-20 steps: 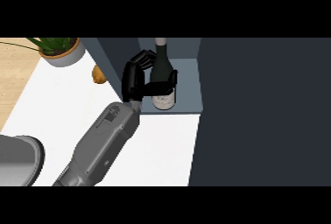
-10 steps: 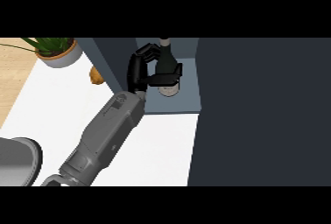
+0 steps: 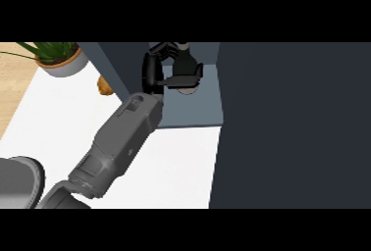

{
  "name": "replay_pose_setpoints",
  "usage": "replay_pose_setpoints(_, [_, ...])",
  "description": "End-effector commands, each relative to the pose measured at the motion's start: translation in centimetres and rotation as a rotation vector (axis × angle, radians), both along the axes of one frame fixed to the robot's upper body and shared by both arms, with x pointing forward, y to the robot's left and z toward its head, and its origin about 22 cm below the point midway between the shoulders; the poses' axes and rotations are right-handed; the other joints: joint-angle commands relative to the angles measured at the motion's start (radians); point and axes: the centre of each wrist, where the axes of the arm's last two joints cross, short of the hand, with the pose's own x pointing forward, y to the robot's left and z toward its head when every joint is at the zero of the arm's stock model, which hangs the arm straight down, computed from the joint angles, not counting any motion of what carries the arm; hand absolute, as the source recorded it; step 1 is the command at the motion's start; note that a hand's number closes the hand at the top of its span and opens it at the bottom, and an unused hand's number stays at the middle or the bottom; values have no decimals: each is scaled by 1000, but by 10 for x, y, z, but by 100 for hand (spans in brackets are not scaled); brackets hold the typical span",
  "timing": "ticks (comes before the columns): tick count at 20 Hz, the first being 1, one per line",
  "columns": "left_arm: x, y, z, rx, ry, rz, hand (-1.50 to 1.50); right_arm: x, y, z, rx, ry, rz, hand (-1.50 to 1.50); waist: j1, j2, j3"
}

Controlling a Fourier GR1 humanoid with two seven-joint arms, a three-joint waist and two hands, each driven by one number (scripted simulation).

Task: Pick up the wine, place it into the cabinet and close the cabinet

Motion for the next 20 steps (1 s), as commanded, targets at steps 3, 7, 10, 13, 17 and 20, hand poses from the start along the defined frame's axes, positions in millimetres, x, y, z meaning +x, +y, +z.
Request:
replay_pose_setpoints(3, [8, 10, -1, 2, 0, 5, 150, -11, -8, 2, 33, -27, 32, -150, 3, 2, 0])
replay_pose_setpoints(7, [16, 2, 16, -63, 48, 43, 150, -15, -4, 3, 53, -18, 35, -150, -6, 4, 0])
replay_pose_setpoints(10, [6, 11, -11, -140, 72, 59, 150, -15, 3, 7, 55, -19, 53, -150, -8, 7, -1])
replay_pose_setpoints(13, [13, 6, 2, -184, 92, 41, 150, -18, -2, 2, 46, -28, 58, -150, -17, 8, 0])
replay_pose_setpoints(17, [7, 14, -16, -181, 75, 27, 150, -4, 10, 1, 41, -30, 61, -150, -21, 14, -1])
replay_pose_setpoints(20, [15, 26, -4, -167, 84, 58, 150, -23, 5, 10, 50, -23, 71, -150, -26, 12, -1])
